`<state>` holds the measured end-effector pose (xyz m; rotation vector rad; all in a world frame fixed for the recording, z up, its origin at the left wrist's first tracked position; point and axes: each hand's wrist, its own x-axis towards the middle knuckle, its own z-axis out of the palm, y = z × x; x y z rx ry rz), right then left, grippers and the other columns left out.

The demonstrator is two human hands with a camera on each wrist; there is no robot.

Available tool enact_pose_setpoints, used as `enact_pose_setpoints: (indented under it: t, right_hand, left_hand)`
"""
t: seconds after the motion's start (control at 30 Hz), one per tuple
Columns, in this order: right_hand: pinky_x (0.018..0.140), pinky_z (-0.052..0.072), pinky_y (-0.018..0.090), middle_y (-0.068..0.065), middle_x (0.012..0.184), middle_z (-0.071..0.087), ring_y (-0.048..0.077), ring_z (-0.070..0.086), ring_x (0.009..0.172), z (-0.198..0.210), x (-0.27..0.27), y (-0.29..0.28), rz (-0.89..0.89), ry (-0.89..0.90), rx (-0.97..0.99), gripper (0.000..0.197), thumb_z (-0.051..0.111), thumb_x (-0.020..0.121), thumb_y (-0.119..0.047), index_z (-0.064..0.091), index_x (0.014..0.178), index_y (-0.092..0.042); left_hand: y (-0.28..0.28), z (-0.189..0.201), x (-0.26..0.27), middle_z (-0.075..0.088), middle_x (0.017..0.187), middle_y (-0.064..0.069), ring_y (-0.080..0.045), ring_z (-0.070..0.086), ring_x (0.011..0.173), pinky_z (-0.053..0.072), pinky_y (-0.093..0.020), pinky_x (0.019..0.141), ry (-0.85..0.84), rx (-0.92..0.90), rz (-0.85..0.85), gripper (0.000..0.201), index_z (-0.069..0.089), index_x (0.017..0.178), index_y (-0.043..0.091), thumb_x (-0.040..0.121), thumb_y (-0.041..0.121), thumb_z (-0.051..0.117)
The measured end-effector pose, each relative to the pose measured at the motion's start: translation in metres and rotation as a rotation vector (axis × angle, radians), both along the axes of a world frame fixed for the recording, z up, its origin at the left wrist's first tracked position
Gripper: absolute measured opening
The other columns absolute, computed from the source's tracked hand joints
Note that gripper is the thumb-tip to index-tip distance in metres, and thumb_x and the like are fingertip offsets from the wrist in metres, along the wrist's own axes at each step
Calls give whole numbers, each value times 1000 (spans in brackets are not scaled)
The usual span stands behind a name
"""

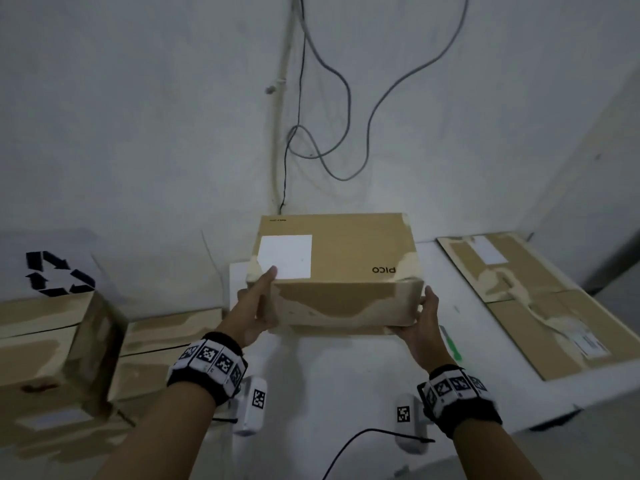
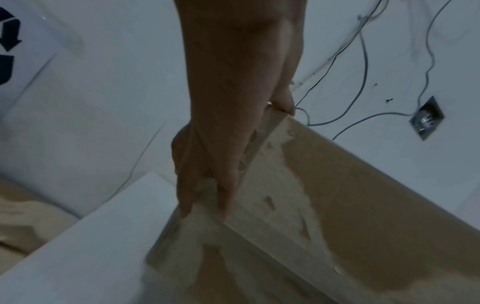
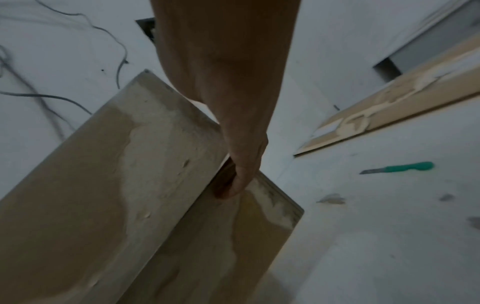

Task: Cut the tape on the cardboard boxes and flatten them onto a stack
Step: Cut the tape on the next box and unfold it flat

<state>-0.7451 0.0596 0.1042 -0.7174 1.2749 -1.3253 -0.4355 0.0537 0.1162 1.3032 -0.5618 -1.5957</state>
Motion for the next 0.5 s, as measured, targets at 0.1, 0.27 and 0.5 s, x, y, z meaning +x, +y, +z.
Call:
enact_pose_setpoints:
  t: [0.1,0.27,0.5]
  right_hand:
    - [85,56,33,16,141,45,35,50,125,-20,-14,-4,-80,-7,9,67,71,86,-35,38,140,-14]
    - [61,58,36,14,122,53,30,56,105,-69,-45,-21,-293,-136,78,32,49,100,-26,53,128,-11]
    - [82,48,37,8,101,63,30,58,100,-103,-66,-14,-404,-113,227,12,55,97,-21,64,89,-22]
  left_hand:
    - [-11,-19,-11,54,91,-2,-11,53,87,51,-36,90,125,-30,-28,28,53,88,11,84,32,71]
    - [-22,-73,-27,57,128,-10,-17,58,111,51,-25,95,301,-111,-29,41,52,121,12,83,15,68]
    - [-20,-128,-55,54,132,-11,-26,52,122,50,-31,96,-19,-29,-50,39,45,134,8,96,-1,49]
